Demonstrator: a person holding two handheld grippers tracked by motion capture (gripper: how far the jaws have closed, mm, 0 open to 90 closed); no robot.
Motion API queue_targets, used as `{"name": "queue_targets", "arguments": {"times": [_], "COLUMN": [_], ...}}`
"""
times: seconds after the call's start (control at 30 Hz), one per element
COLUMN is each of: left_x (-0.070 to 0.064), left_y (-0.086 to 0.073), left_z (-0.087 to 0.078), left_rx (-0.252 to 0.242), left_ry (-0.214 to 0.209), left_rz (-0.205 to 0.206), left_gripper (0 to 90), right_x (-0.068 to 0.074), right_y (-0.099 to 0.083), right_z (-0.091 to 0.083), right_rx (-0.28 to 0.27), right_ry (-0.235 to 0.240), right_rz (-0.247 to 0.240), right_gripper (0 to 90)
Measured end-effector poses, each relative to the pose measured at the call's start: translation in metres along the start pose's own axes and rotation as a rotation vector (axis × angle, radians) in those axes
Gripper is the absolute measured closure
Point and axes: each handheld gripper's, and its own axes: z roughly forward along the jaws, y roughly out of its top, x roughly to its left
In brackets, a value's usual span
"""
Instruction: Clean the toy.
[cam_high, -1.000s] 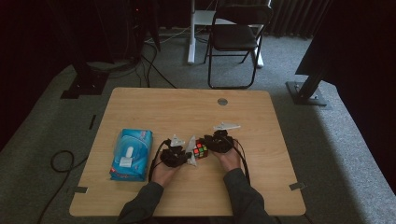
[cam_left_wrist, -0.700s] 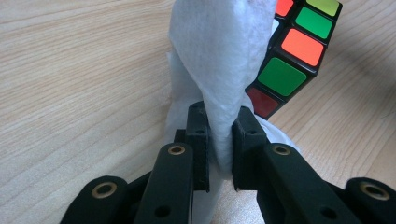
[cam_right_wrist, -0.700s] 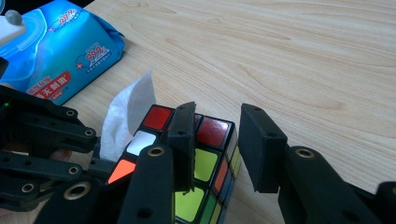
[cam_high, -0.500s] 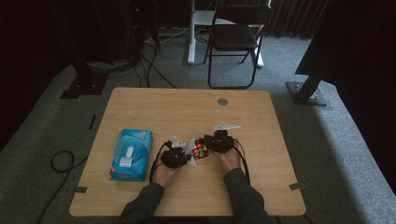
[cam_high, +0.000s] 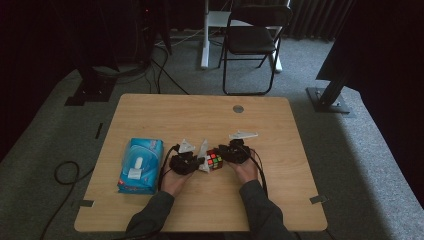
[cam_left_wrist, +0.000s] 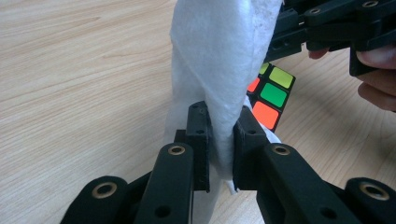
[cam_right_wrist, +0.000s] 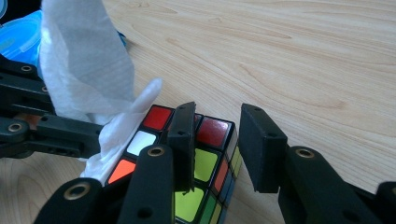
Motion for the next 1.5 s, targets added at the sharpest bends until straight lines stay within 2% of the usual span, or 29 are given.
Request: {"name": "queue_targets", "arguments": {"times": [0.23,0.53,0.6,0.8,0.97,1.33,1.5], "left_x": [0.004,0.008,0.009,0.009,0.01,0.014,0.013], "left_y": [-0.004,-0.017,-0.019,-0.018,-0.017,0.007,0.013], "left_z": [0.005,0.026,0.028,0.028,0.024,0.003,0.005], "left_rx": [0.008,0.095,0.092,0.096,0.081,-0.032,-0.041], "left_ry": [0.009,0.033,0.028,0.031,0.033,0.027,0.021], "left_rz": [-0.002,0.002,-0.012,-0.004,-0.013,-0.019,-0.008], "left_gripper": [80.0,80.1,80.1,80.0,80.0,80.0,80.0], "right_x": [0.0,0.0,0.0,0.0,0.0,0.0,0.0], "right_y": [0.0,0.0,0.0,0.0,-0.001,-0.001,-0.001], "right_z": [0.0,0.0,0.0,0.0,0.0,0.0,0.0], "right_rx": [0.001,-0.001,-0.001,-0.003,-0.005,-0.006,-0.006], "right_ry": [0.0,0.0,0.0,-0.001,0.0,0.0,0.0], "right_rz": [0.001,0.002,0.003,0.004,0.003,0.005,0.005], "right_gripper": [66.8,66.9,66.9,66.9,66.9,66.9,66.9]}}
